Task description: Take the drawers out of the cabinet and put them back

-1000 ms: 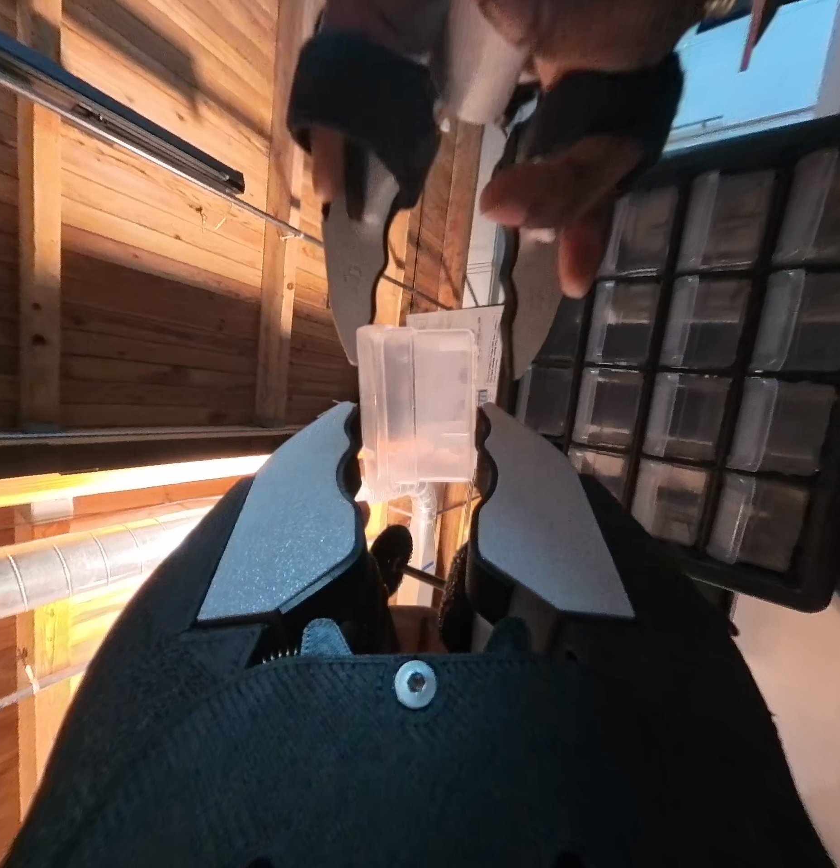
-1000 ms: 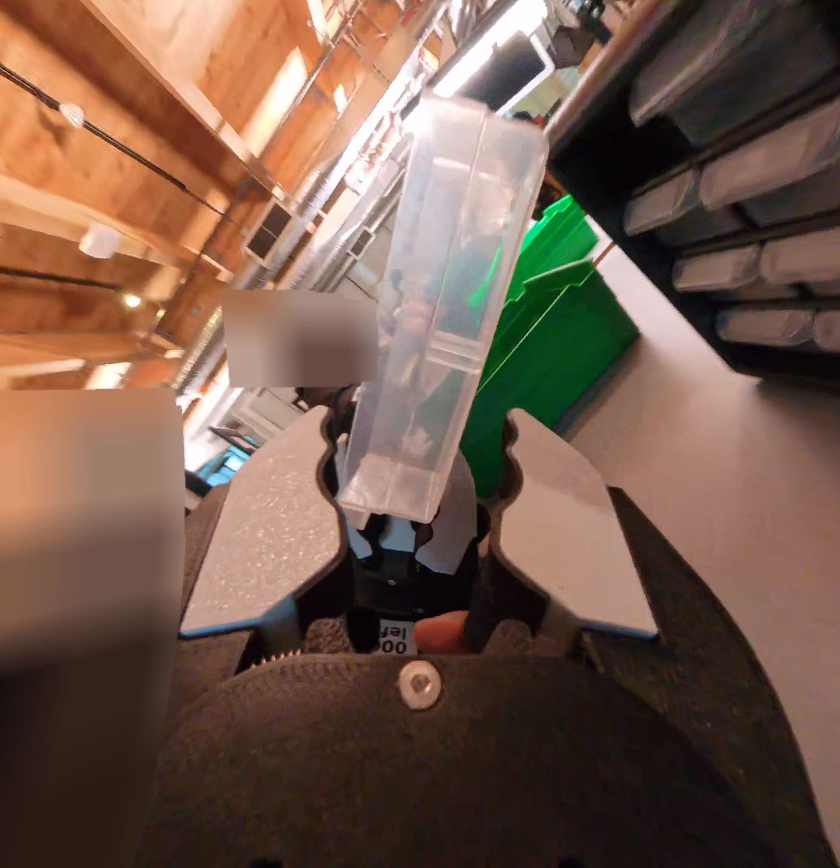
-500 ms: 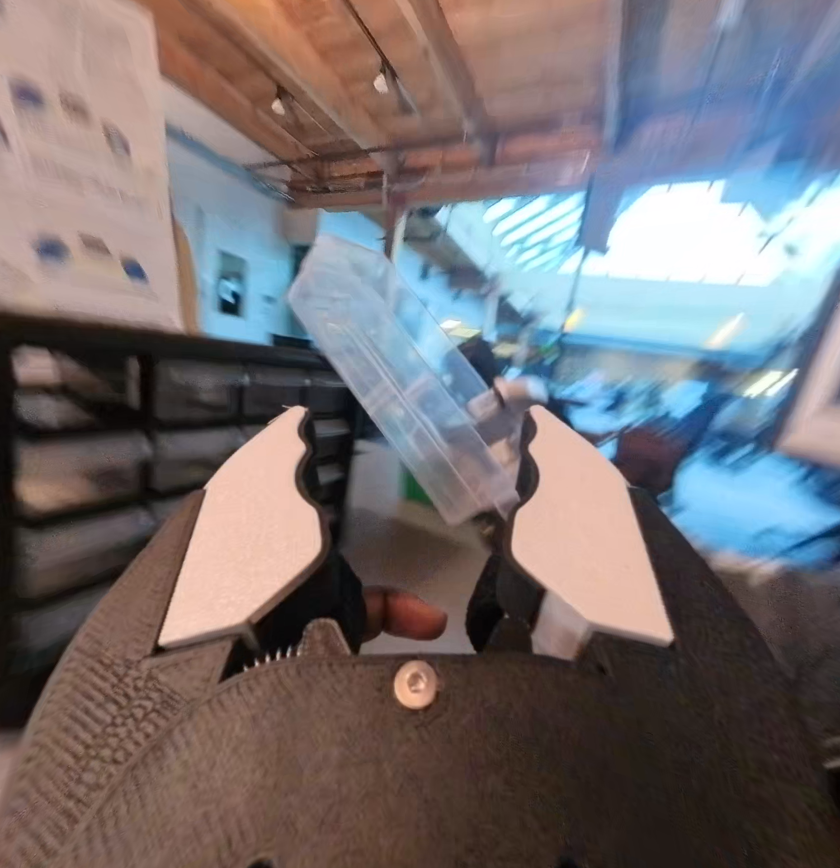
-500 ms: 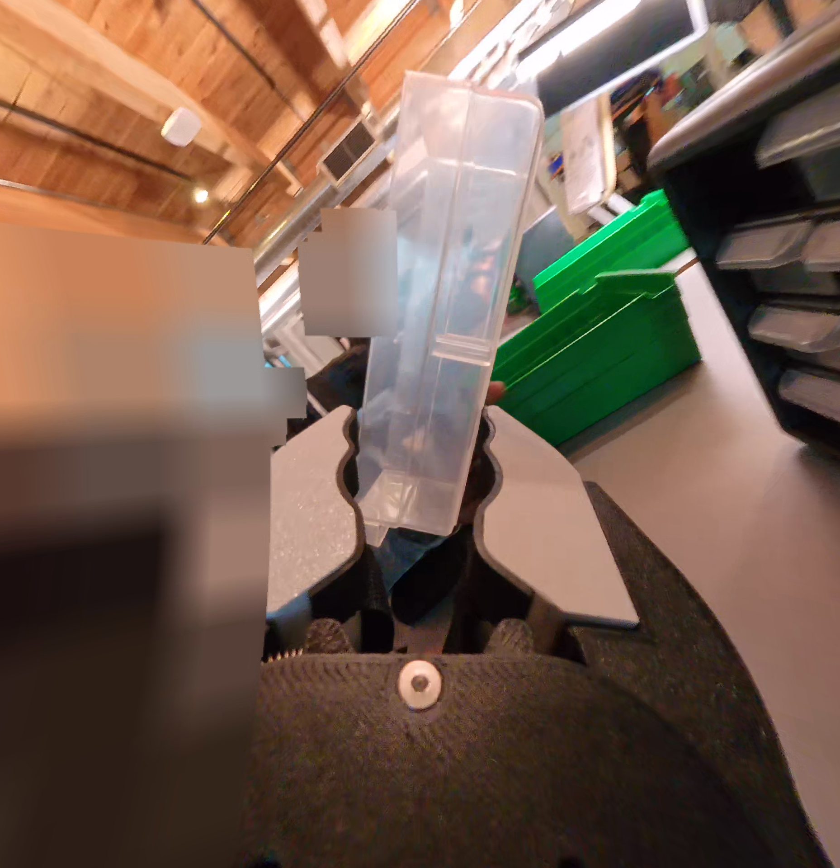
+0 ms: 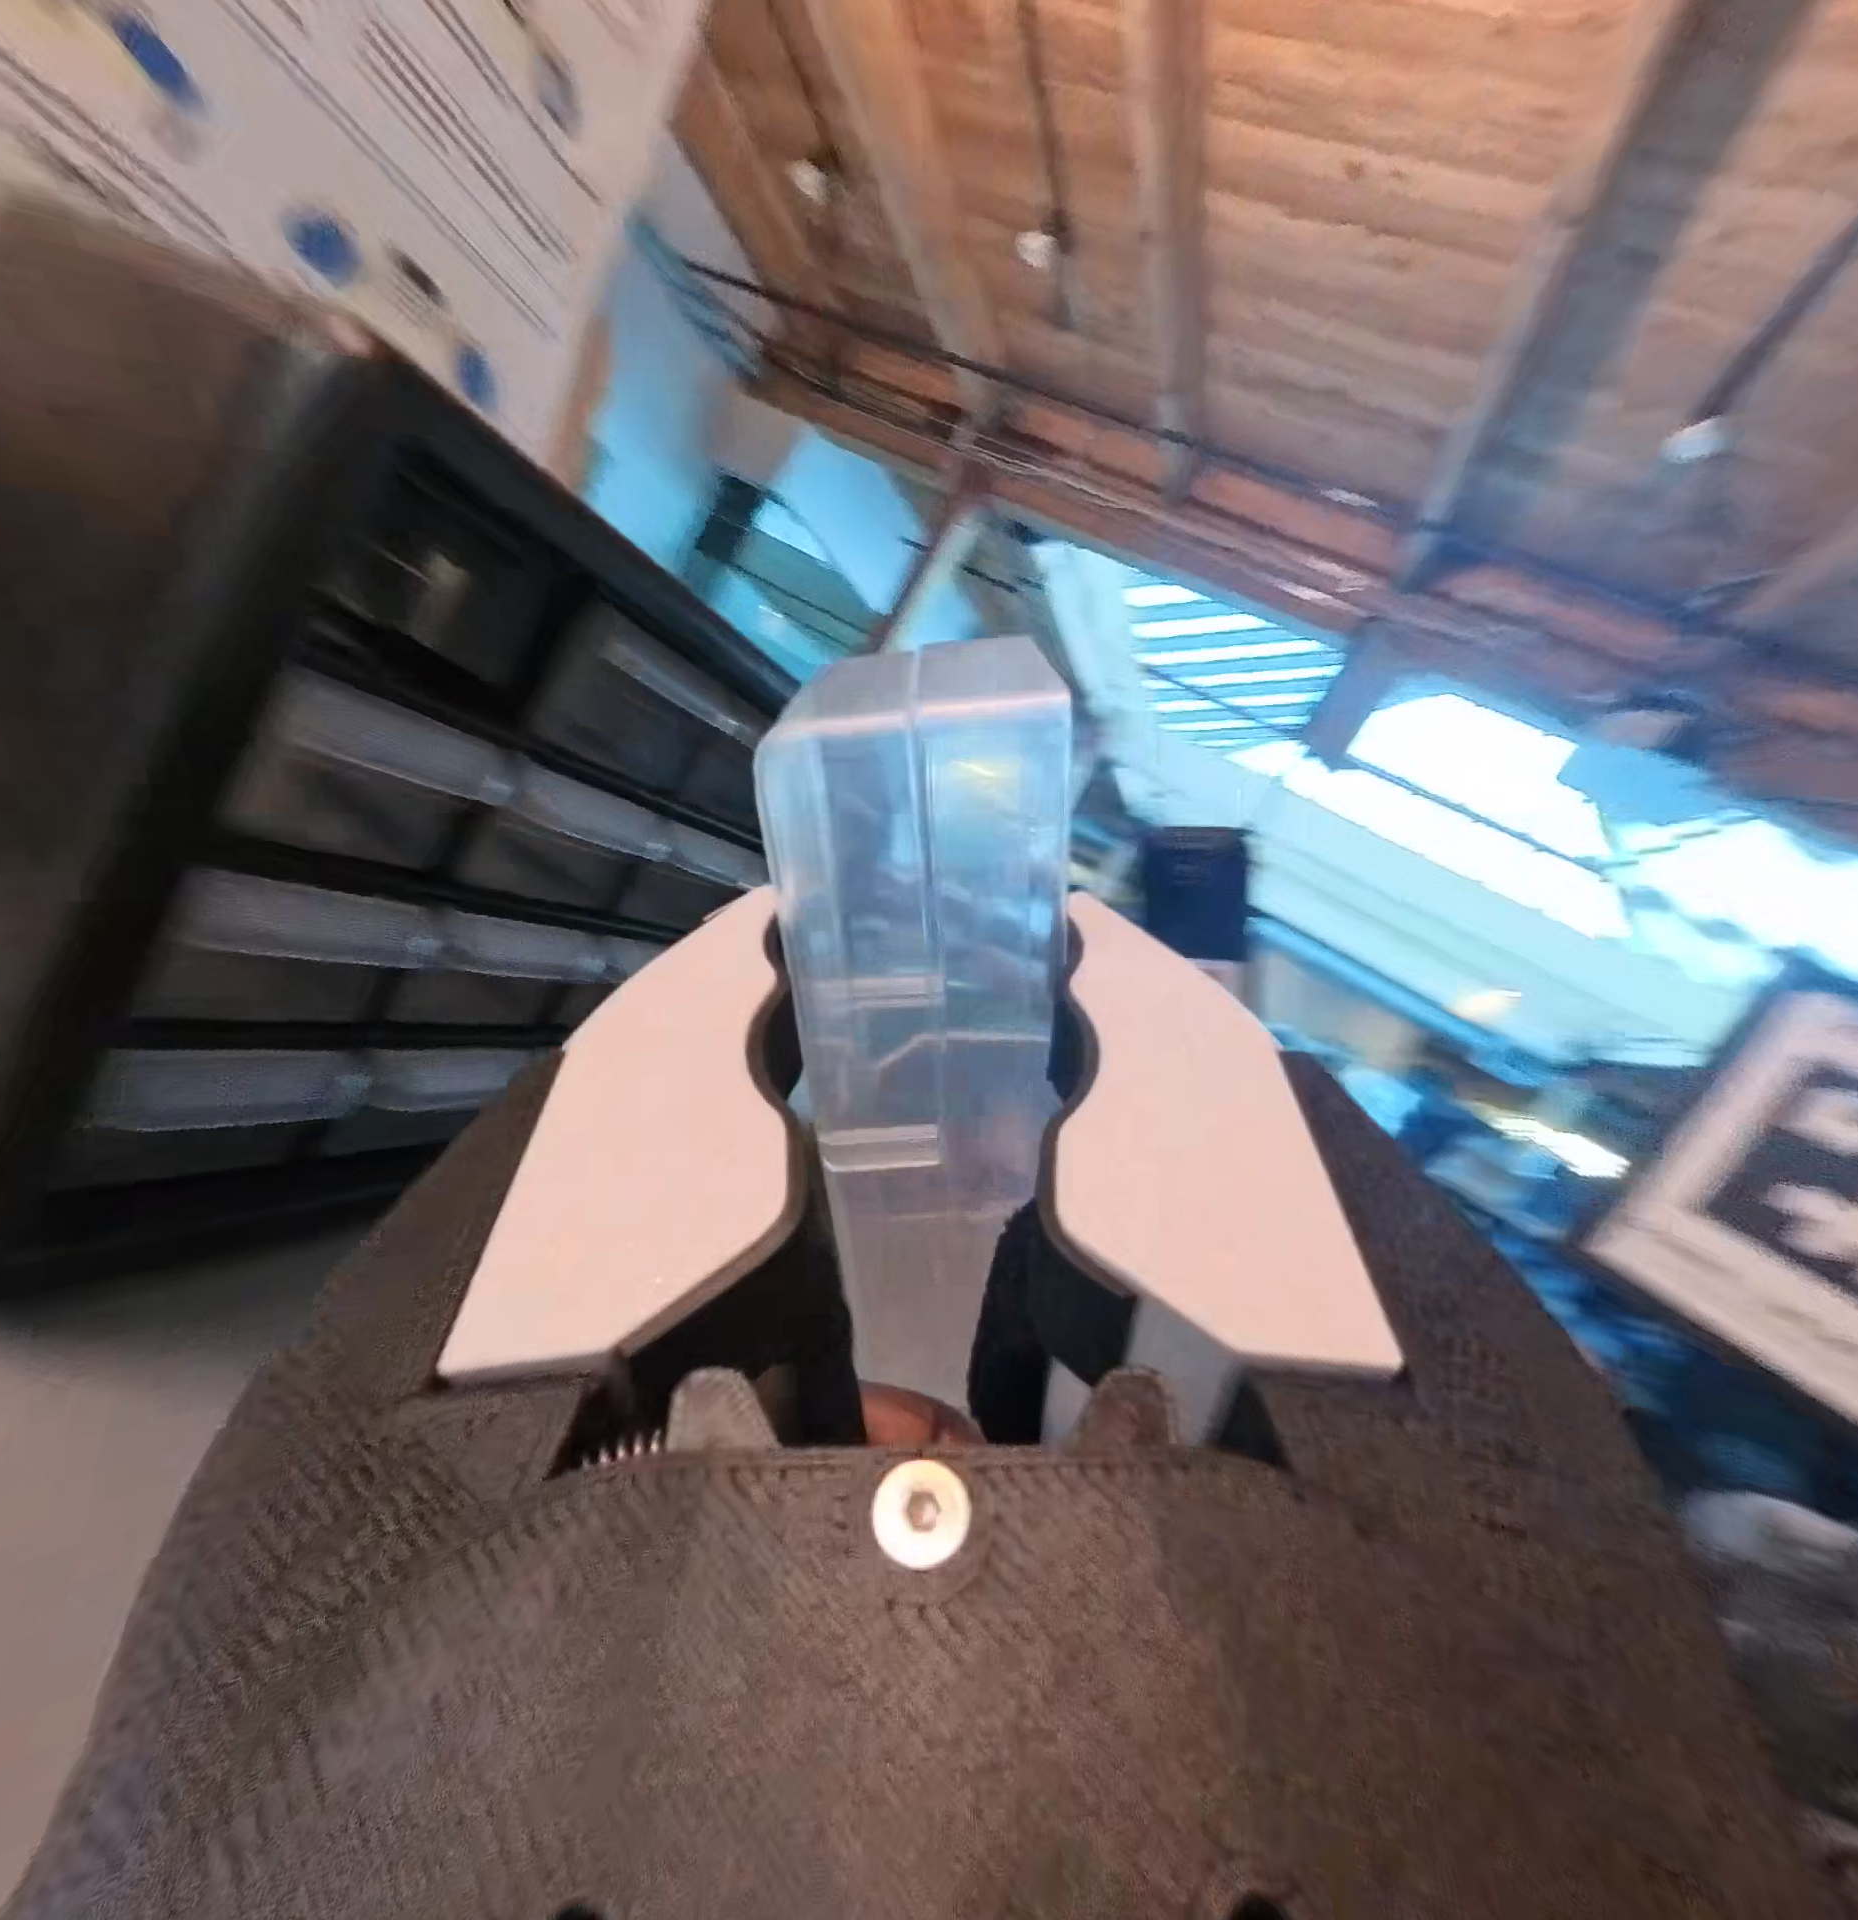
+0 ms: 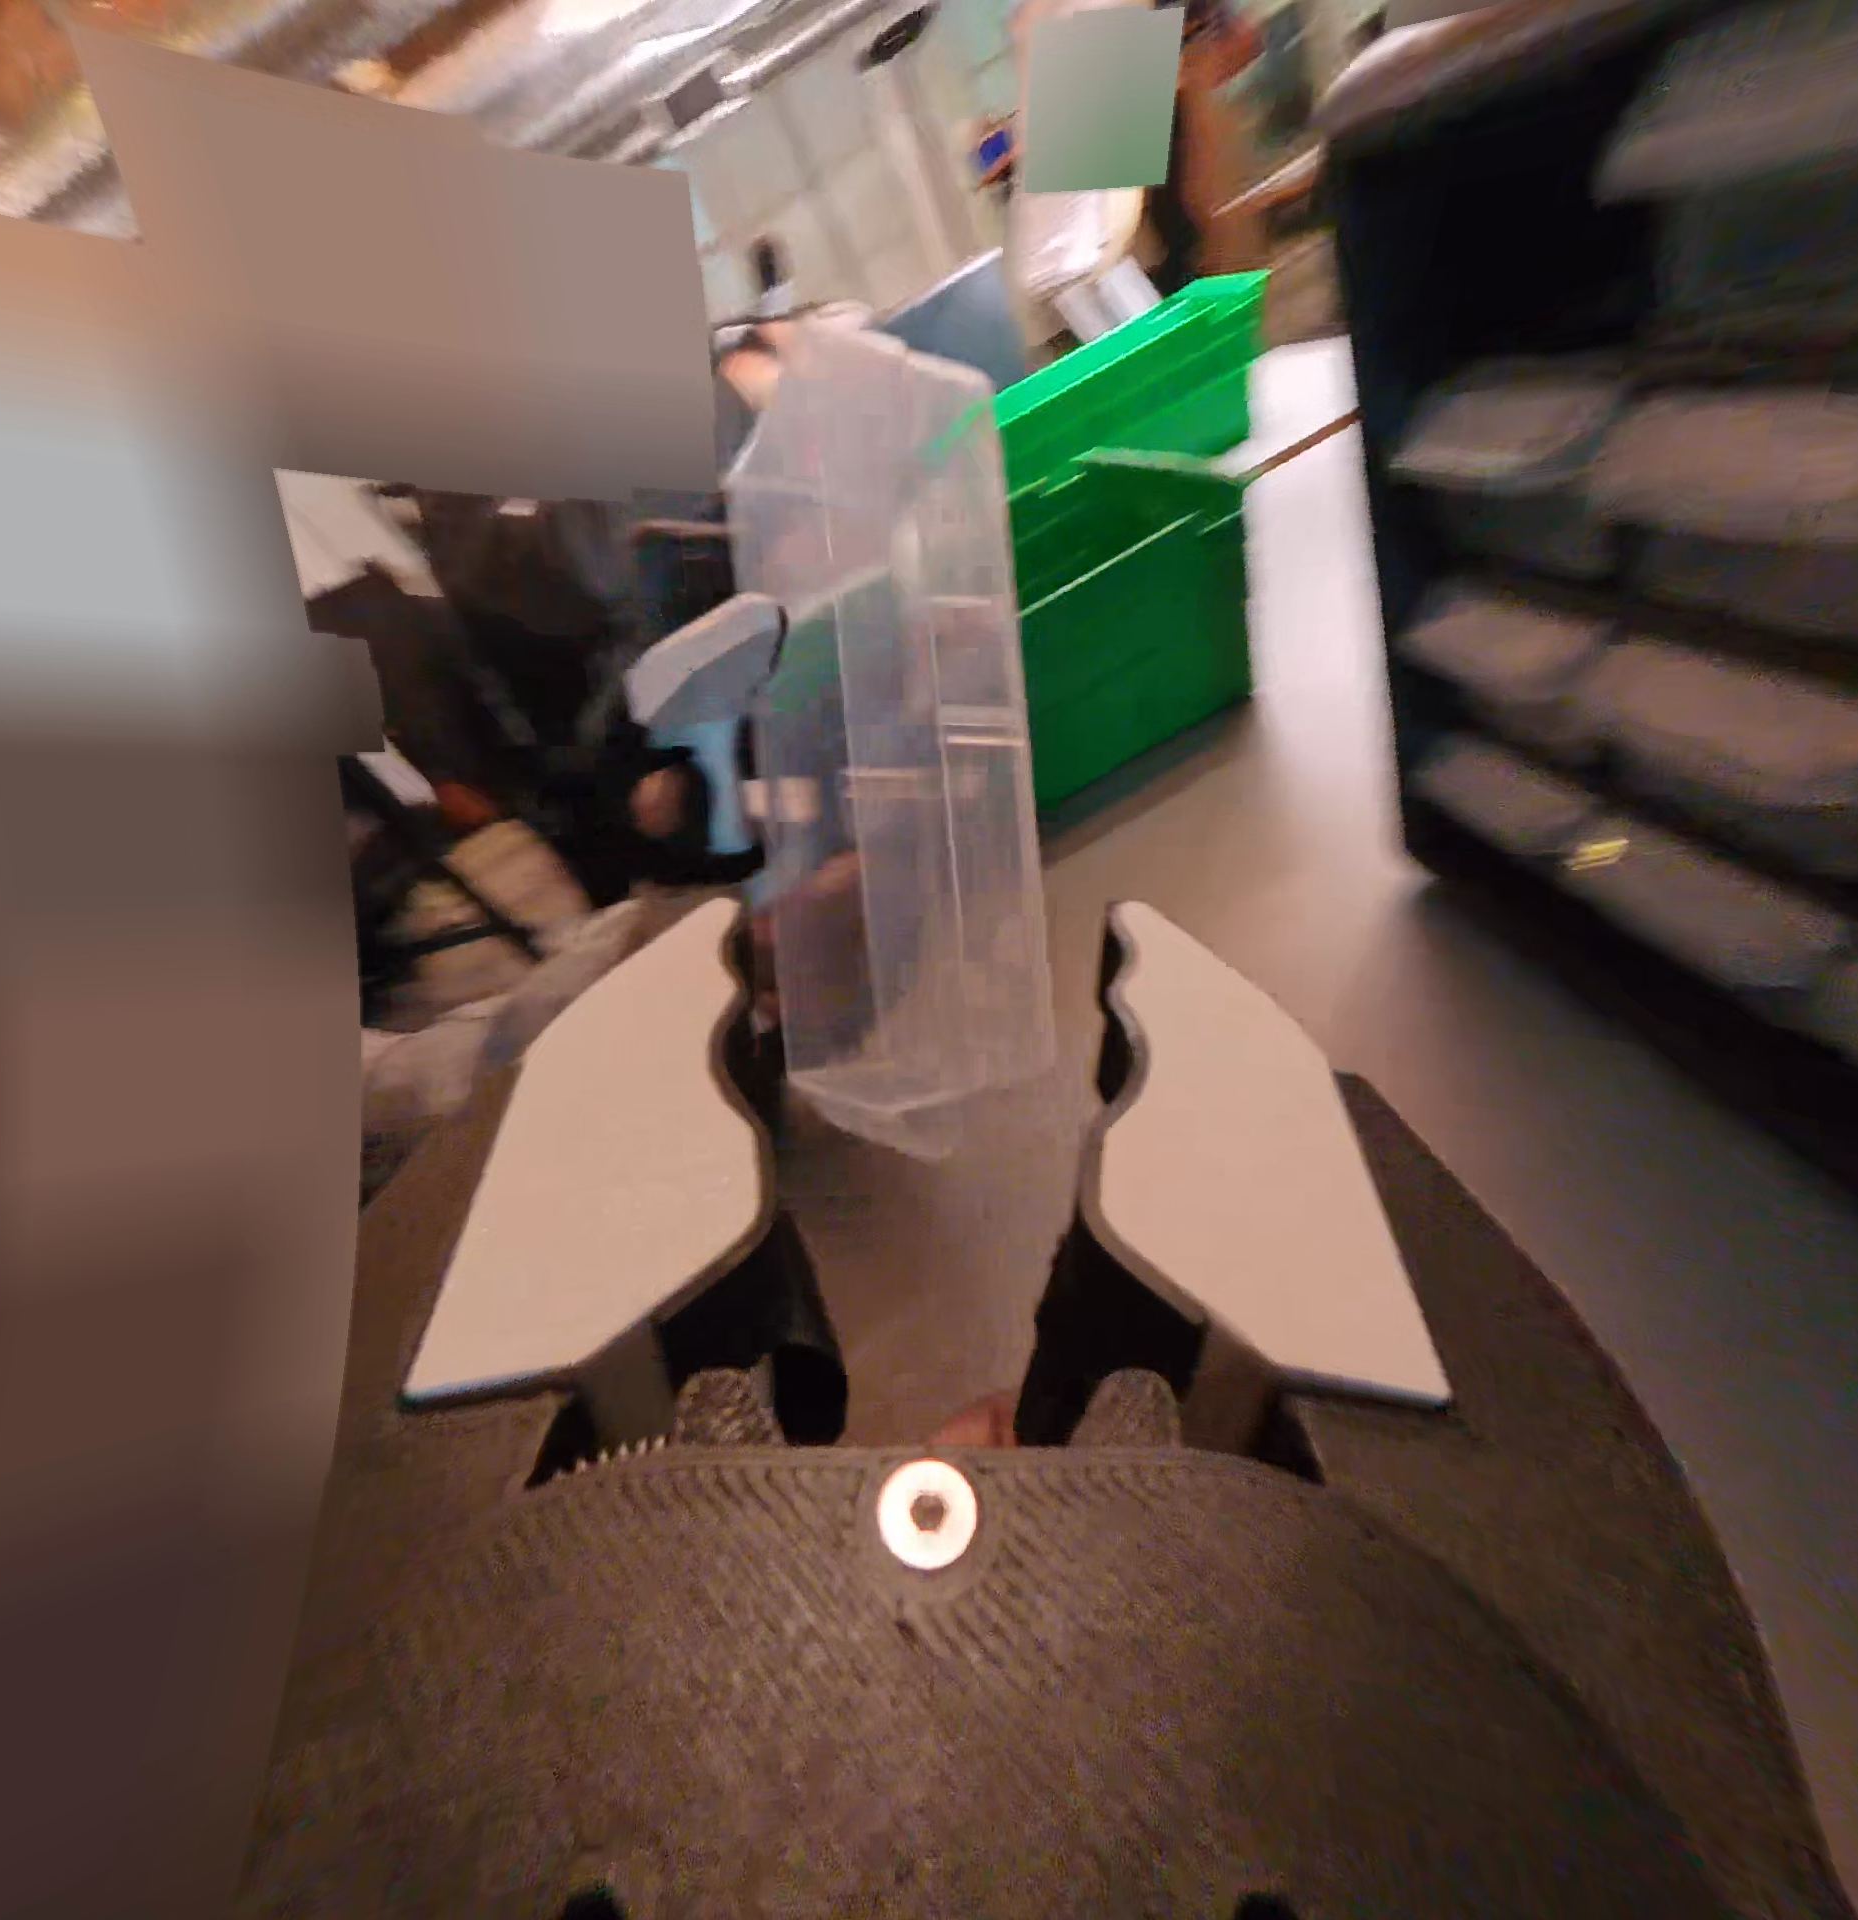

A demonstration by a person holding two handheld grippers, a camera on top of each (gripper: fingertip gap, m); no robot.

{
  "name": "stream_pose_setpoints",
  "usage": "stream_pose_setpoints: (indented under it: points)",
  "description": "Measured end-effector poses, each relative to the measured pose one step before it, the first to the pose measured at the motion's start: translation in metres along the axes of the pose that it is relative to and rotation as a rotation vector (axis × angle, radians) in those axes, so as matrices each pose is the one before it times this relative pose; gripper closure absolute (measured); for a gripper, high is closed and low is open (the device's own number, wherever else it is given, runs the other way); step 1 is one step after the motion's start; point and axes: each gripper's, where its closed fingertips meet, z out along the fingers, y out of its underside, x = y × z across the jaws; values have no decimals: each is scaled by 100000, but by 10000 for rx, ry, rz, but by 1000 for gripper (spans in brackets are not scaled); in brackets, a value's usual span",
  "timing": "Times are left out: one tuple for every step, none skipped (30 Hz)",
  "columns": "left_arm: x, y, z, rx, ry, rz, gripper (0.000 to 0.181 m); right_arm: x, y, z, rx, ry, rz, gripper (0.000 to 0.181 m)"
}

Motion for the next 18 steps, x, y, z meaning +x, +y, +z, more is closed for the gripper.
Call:
stream_pose_setpoints:
  points:
    - [-385,-394,-164,192,-471,806,136,1006,-280,-187,209,947,-848,111]
    - [1,-304,-58,146,-224,666,136,568,-243,-98,136,770,-923,107]
    - [141,-120,4,75,-145,508,136,86,-221,-2,100,561,-899,105]
    - [79,53,43,31,-175,406,136,-296,-167,84,-23,415,-790,105]
    - [172,148,51,-6,-92,369,136,-488,-147,138,-130,379,-640,107]
    - [287,155,76,-21,24,331,136,-755,-118,215,-160,230,-631,108]
    - [304,169,88,-58,51,311,136,-808,-194,268,-81,215,-706,109]
    - [265,204,85,-83,56,272,136,-523,-204,242,-32,396,-736,111]
    - [281,218,88,-94,73,199,136,-279,-118,230,-50,473,-712,113]
    - [317,206,72,-78,107,111,136,-196,-24,218,-53,391,-571,115]
    - [299,154,68,-46,114,27,135,-140,59,190,-50,281,-326,117]
    - [174,119,40,-20,52,-12,136,-47,81,132,-26,189,-109,117]
    - [97,95,25,-19,30,10,136,114,43,41,35,167,12,118]
    - [66,51,19,-13,22,43,136,161,19,-39,41,128,30,122]
    - [64,23,29,-13,24,55,136,77,7,-53,18,41,-32,123]
    - [42,28,21,-10,-1,57,136,37,27,-42,-35,47,3,123]
    - [13,-9,-7,13,-9,75,136,0,14,-3,-54,45,26,124]
    - [16,-40,-32,19,-3,73,136,-42,-17,5,-10,36,-1,124]
